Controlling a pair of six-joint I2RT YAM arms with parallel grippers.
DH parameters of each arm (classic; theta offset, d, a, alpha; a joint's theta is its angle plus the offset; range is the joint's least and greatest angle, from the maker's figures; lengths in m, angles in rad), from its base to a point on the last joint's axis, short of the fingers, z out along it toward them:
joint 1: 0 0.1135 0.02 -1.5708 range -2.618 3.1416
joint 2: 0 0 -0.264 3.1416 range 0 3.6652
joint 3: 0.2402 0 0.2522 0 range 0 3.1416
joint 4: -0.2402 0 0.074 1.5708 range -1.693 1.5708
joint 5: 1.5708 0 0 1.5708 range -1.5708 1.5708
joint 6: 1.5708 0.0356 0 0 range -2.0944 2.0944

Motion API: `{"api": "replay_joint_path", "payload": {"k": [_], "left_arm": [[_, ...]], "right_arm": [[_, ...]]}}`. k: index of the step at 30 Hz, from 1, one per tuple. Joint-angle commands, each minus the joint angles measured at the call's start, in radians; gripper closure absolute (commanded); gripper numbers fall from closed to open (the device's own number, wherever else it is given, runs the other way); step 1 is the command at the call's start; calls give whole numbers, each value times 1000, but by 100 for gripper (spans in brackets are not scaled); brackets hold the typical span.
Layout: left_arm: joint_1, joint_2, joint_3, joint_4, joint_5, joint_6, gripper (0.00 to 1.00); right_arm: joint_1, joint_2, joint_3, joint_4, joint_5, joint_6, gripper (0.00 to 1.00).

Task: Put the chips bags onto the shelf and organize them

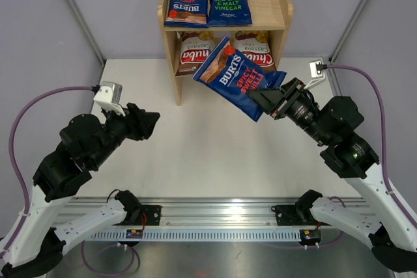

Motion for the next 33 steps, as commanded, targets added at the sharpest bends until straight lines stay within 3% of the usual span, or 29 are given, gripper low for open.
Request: {"api": "replay_joint_path", "payload": {"k": [1,7,10,13,18,23,33], "left_arm": [[3,-61,-72,-90,-76,59,46],[3,-159,-179,-146,-110,79,2],[3,-209,-251,-133,-125,89,1],[-4,-245,-340,-84,-153,90,1],[-5,-265,-374,-66,-174,71,1],[-3,-292,-456,0,-140,48,1],[-3,-284,-471,-5,-120,40,1]], "right_arm": [[7,61,132,-52,165,-32,80],[5,225,313,-45,359,-19,80],[-19,312,400,-19,419,10,79],[-120,418,500,-26,349,106,79],[-212,567,619,-43,364,226,79],[-228,665,669,-26,436,330,81],[-226,757,716,-8,631,488,80]]}}
